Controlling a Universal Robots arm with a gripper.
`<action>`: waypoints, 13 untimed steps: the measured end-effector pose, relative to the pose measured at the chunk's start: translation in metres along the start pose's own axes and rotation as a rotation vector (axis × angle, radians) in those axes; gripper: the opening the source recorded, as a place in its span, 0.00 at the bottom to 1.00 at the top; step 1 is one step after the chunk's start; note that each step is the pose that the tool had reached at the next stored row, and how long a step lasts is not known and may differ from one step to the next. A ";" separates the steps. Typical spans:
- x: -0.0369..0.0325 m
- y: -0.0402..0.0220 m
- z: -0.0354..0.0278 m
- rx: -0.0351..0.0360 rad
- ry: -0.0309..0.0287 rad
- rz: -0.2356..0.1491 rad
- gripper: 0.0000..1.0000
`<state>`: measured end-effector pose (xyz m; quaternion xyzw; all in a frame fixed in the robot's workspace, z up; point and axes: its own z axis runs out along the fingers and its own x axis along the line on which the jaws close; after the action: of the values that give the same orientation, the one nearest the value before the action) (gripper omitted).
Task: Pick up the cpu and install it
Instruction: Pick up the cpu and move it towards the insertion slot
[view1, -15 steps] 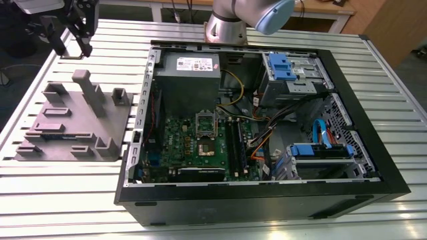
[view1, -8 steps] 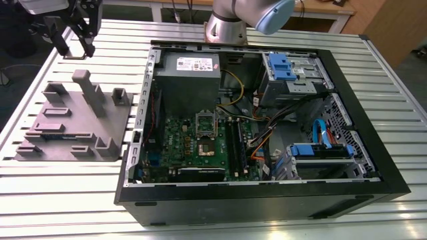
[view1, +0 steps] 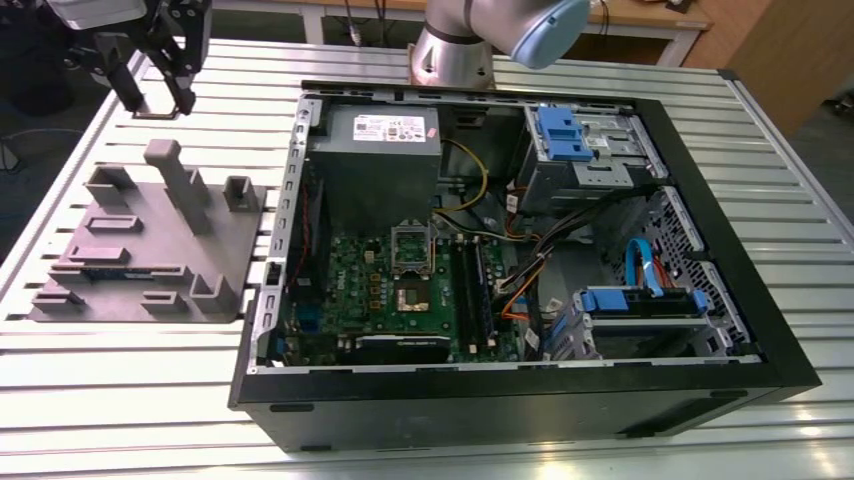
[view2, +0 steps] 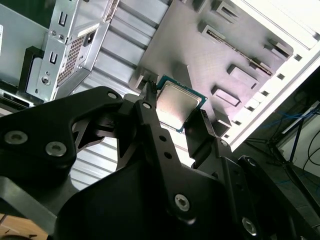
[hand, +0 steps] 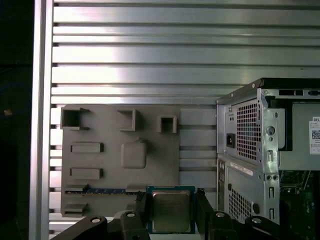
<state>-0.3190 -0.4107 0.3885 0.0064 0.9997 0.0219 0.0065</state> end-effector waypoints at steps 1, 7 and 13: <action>-0.0005 0.0000 0.0000 0.0000 0.0001 0.000 0.47; -0.0058 0.0001 0.0001 0.0000 0.0001 0.000 0.47; -0.0169 0.0002 0.0003 0.0000 -0.0001 0.002 0.47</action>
<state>-0.3021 -0.4108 0.3884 0.0076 0.9997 0.0219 0.0065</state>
